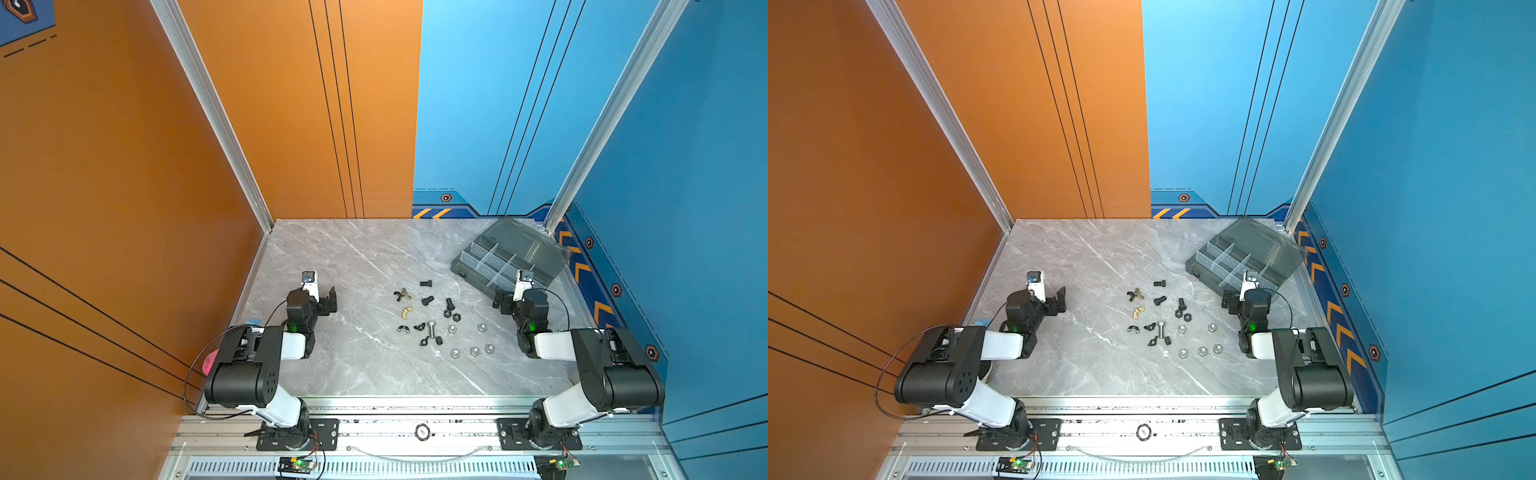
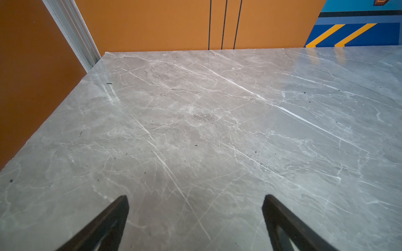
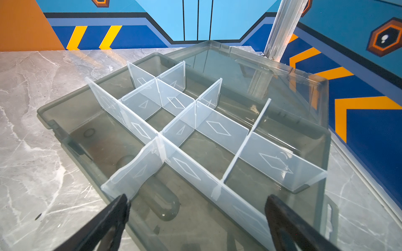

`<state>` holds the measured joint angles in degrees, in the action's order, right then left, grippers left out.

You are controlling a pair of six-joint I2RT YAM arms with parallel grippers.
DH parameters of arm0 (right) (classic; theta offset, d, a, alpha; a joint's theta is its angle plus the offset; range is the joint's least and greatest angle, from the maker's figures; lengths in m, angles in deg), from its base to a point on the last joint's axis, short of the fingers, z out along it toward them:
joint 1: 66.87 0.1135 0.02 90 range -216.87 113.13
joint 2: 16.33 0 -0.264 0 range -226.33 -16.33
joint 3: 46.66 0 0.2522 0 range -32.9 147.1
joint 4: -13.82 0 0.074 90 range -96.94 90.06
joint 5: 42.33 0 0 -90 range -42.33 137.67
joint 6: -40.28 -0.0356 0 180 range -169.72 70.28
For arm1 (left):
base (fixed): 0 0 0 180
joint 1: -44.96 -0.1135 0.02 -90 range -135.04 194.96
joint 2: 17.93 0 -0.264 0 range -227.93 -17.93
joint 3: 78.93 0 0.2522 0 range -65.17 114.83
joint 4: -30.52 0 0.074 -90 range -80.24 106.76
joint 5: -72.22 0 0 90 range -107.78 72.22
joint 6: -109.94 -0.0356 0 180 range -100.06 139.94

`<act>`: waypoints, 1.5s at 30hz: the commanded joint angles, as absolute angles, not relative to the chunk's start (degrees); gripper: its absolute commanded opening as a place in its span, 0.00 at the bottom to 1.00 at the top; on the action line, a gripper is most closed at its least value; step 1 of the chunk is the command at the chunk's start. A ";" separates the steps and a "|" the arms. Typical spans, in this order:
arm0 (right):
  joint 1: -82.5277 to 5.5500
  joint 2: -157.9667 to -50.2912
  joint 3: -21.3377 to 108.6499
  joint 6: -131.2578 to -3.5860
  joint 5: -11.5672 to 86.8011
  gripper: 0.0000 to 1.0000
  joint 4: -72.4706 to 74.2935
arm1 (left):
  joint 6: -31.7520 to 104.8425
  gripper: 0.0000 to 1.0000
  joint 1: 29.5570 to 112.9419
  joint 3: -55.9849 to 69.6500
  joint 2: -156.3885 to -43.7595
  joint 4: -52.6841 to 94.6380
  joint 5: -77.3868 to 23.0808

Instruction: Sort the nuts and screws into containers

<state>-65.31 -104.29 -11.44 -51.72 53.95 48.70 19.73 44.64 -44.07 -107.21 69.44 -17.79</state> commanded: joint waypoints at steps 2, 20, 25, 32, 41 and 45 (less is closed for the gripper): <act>-65.29 -104.13 -10.66 -52.63 54.48 1.00 48.94 | 19.31 0.98 44.96 -43.24 -107.37 69.04 -16.44; -65.29 -103.69 -10.59 -53.02 55.16 1.00 48.45 | 19.08 0.98 45.31 -43.30 -107.27 69.00 -15.77; -65.31 -102.38 -10.61 -52.97 54.82 0.98 47.47 | 19.05 0.98 45.46 -44.08 -104.12 68.05 -15.24; -65.32 -95.79 -6.58 -53.28 54.00 0.98 34.07 | 18.04 0.98 46.26 -42.82 -97.46 59.90 -15.30; -64.72 -88.08 7.41 -57.48 42.13 0.98 5.01 | 25.94 0.98 48.46 -31.48 -90.29 35.50 -19.24; -62.49 -90.19 17.46 -58.28 34.98 1.00 -8.71 | 31.60 0.98 49.96 -25.83 -92.07 26.12 -24.18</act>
<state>-64.11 -89.30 12.47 -56.25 41.98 6.10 26.31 48.97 -28.90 -91.01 37.01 -19.63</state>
